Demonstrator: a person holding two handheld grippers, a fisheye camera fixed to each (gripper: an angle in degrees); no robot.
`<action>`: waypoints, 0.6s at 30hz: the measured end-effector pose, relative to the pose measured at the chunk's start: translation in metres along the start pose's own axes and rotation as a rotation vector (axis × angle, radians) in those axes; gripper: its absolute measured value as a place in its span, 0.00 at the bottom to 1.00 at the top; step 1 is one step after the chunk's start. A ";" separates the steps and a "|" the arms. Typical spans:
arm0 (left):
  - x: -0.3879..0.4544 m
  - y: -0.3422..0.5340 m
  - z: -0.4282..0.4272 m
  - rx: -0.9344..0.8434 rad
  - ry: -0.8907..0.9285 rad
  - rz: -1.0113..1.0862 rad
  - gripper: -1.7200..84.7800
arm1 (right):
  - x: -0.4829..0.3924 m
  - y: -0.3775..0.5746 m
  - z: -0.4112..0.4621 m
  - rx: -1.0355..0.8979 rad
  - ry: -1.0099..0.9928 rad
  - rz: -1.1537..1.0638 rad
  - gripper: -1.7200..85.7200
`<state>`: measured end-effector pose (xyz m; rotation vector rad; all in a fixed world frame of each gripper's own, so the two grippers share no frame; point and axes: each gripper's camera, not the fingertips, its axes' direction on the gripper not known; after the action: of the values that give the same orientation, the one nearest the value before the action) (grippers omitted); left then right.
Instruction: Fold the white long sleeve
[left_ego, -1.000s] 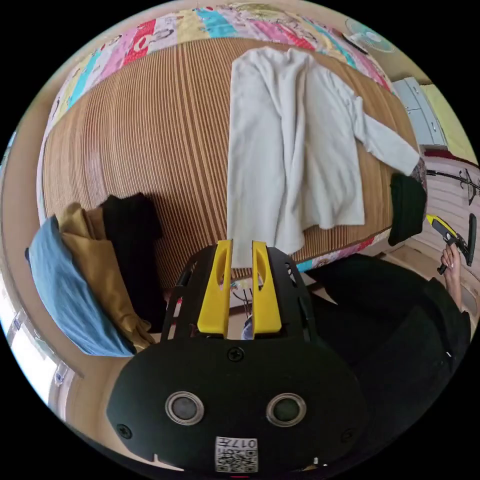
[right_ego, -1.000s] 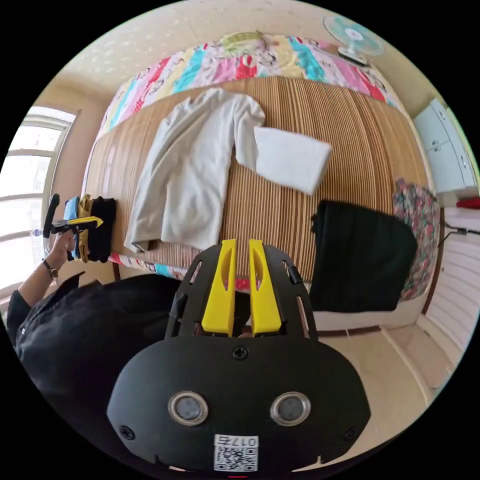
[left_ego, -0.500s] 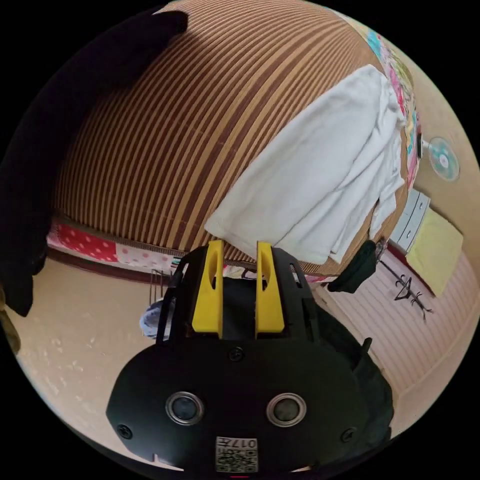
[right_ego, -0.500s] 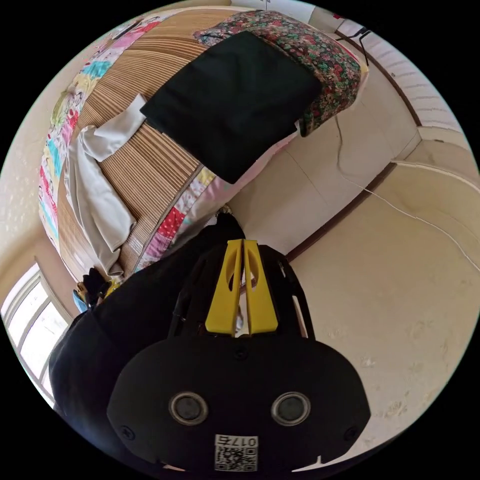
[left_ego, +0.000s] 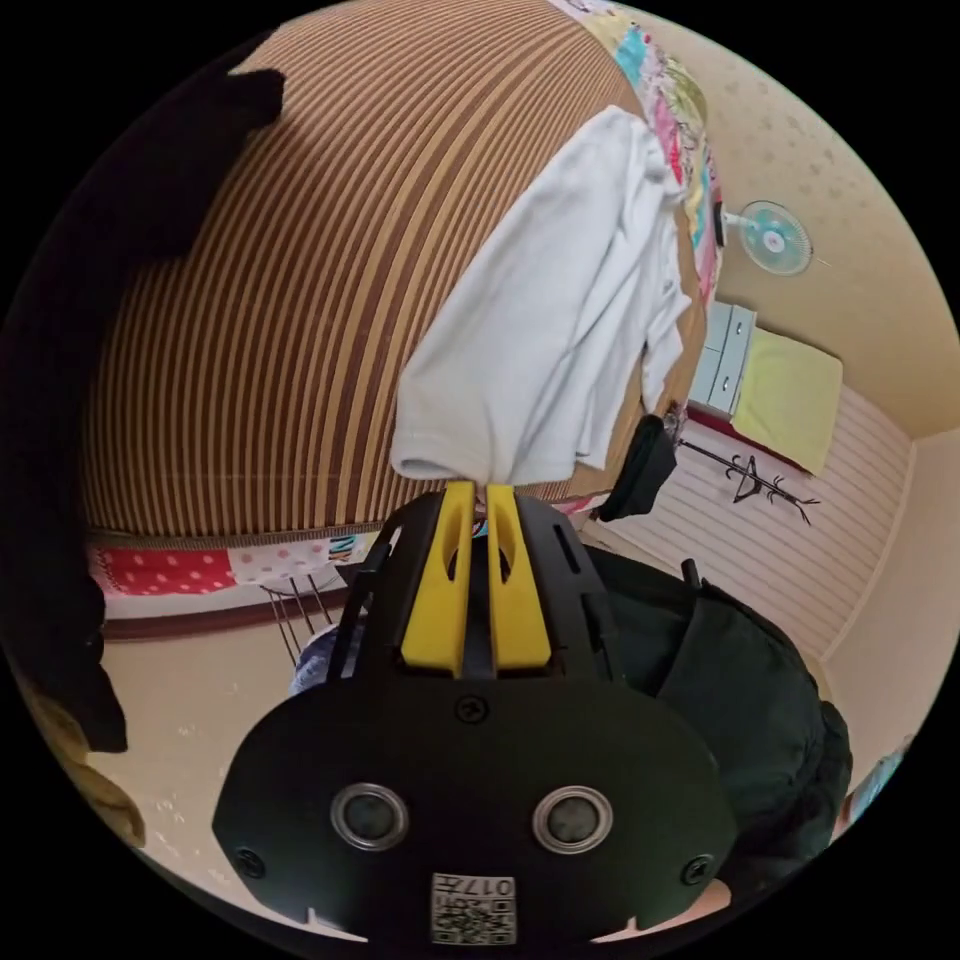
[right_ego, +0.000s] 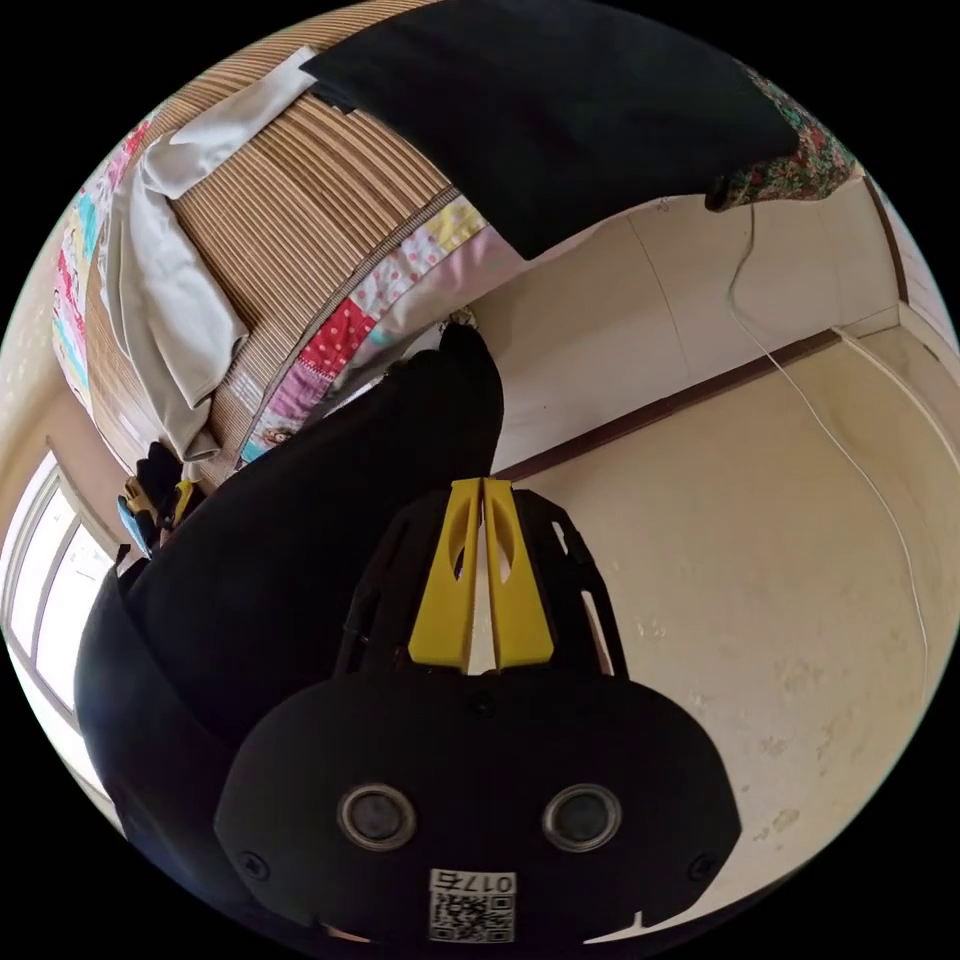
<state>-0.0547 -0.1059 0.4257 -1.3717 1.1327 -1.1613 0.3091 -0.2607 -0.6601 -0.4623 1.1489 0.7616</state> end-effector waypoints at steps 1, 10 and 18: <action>0.005 0.007 -0.028 0.063 0.019 0.031 0.02 | 0.002 -0.004 0.003 -0.011 0.001 0.002 0.02; 0.029 0.227 -0.263 1.379 0.101 -0.166 0.01 | -0.034 -0.078 0.020 -0.059 0.011 -0.148 0.03; 0.017 0.252 -0.162 0.858 -0.170 -0.249 0.02 | -0.135 -0.138 0.035 -0.052 0.050 -0.433 0.08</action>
<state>-0.2283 -0.1632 0.1883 -0.9079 0.2555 -1.4396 0.4059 -0.3691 -0.5281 -0.7487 1.0279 0.4047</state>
